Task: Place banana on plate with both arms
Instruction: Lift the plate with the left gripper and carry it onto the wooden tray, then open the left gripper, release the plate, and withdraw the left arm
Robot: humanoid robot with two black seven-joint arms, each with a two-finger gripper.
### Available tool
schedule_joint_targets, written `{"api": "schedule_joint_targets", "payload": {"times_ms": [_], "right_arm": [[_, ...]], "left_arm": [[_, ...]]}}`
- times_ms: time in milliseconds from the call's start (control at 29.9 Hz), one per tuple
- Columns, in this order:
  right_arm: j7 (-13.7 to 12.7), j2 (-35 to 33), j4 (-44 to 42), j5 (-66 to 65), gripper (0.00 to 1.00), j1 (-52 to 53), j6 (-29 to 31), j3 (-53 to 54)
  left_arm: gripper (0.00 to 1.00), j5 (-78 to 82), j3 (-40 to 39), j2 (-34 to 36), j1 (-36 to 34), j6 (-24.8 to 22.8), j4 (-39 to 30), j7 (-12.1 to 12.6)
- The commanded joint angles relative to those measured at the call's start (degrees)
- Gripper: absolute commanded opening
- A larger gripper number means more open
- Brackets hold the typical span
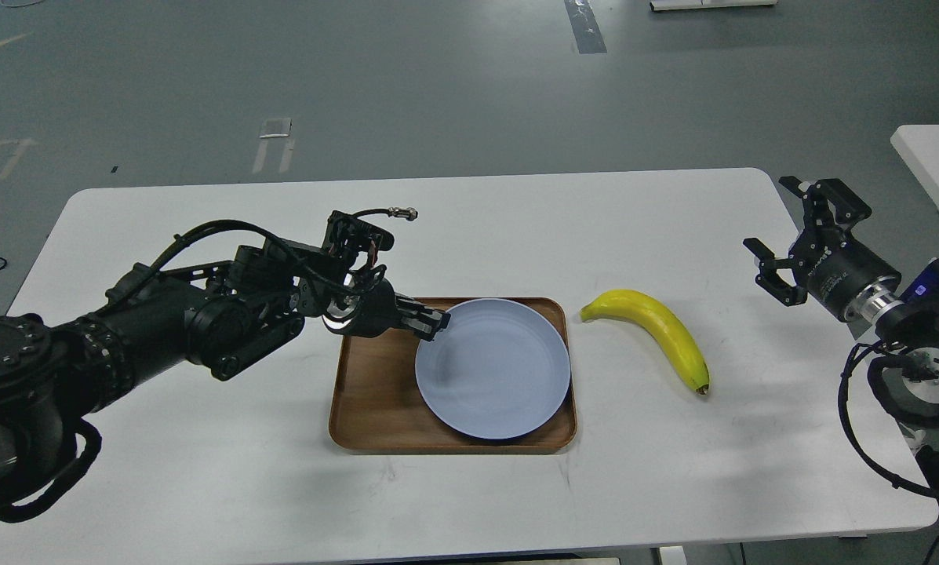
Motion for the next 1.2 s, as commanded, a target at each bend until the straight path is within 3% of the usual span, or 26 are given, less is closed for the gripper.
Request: {"api": "schedule_joint_targets", "payload": {"times_ms": [0,33,67,100,134,167,368,502,635,769,802,903,1170], "right_arm": [[0.0,0.0,0.1,0.0,1.00,-0.1,0.0,0.0],[0.0,0.0,0.0,0.0,1.00,-0.1,0.0,0.0],[0.0,0.0,0.0,0.0,1.00,-0.1,0.0,0.0],[0.0,0.0,0.1,0.0,1.00,-0.1,0.0,0.0],[0.0,0.0,0.1,0.0,1.00,-0.1,0.0,0.0],[0.0,0.0,0.0,0.0,1.00,-0.1,0.0,0.0],[0.0,0.0,-0.1,0.0,1.00,-0.1,0.0,0.0],[0.0,0.0,-0.1,0.0,1.00,0.0,0.0,0.0],[0.0,0.0,-0.2,0.0,1.00,-0.2,0.0,0.0],[0.0,0.0,-0.2,0.0,1.00,-0.3,0.0,0.0],[0.0,0.0,-0.2,0.0,1.00,-0.4,0.0,0.0],[0.0,0.0,-0.2,0.0,1.00,-0.4,0.0,0.0],[0.0,-1.7,1.2,-5.2,1.00,0.7,0.0,0.2]], "left_arm": [[0.00,-0.1,0.2,0.0,0.0,-0.1,0.0,0.0],[0.06,-0.1,0.2,0.0,0.0,-0.1,0.0,0.0],[0.28,-0.3,0.1,0.0,0.0,-0.1,0.0,0.0],[0.43,-0.3,0.1,0.0,-0.1,-0.1,0.1,0.0],[0.74,-0.7,0.0,0.0,-0.2,-0.1,0.1,0.0],[0.95,-0.9,-0.1,0.1,-0.3,-0.1,0.1,-0.1],[0.98,-6.3,-0.6,0.9,-1.7,-0.1,0.0,-0.3],[0.98,-19.5,-0.9,2.4,-4.0,-0.2,0.0,-0.3],[0.98,-48.2,-3.7,7.1,-4.4,-1.3,-1.4,-0.3],[0.98,-66.6,-6.4,9.7,-2.8,-3.9,-1.6,-0.3],[0.98,-71.7,-7.1,11.7,-1.2,-6.3,-1.6,-0.3],[0.98,-79.4,-11.8,16.6,3.9,-6.5,-1.6,-0.3],[0.98,-82.9,-28.6,19.6,18.6,-6.5,-1.4,-0.3]]}}
